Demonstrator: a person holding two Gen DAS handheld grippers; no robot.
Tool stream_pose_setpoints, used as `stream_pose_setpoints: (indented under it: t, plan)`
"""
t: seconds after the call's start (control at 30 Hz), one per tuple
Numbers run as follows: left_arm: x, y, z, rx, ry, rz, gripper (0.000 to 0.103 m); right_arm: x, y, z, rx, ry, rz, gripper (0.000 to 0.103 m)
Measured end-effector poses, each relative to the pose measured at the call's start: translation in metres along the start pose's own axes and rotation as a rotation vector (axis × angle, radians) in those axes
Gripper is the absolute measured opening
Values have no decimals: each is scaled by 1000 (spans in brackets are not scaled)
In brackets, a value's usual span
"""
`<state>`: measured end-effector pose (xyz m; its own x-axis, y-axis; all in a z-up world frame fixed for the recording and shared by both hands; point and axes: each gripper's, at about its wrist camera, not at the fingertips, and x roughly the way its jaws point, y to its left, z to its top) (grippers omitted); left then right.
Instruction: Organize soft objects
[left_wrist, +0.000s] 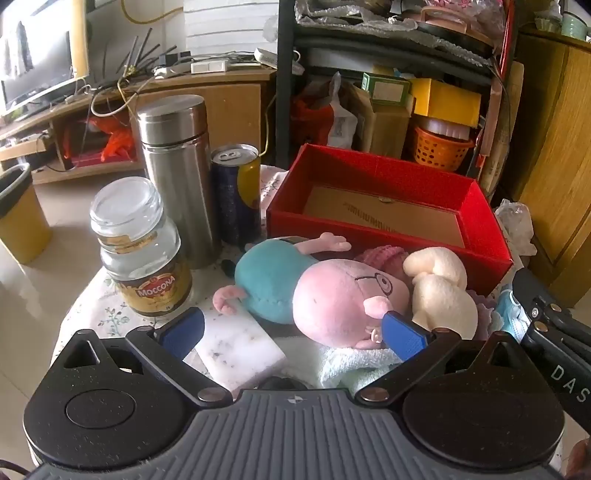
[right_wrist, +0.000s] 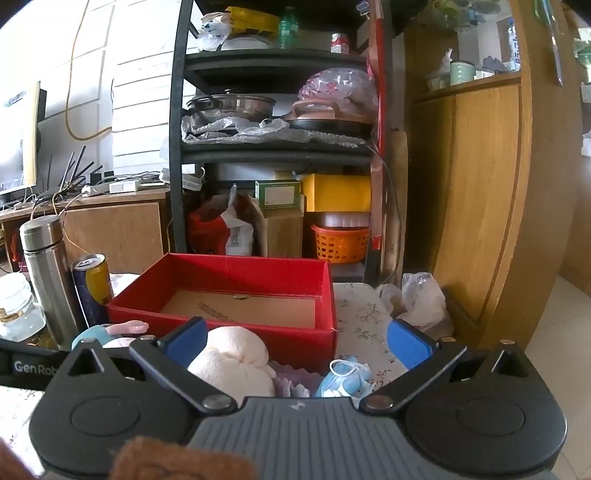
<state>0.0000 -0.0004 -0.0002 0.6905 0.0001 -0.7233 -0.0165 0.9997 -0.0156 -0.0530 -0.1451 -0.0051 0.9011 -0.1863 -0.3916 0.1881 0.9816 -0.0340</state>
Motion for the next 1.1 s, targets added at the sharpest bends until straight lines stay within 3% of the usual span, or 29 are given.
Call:
stream_pose_setpoints:
  t: [1.1]
  plan:
    - [0,0,-3,12,4,-5,98,-1,0,-1,18,-4,-2,79]
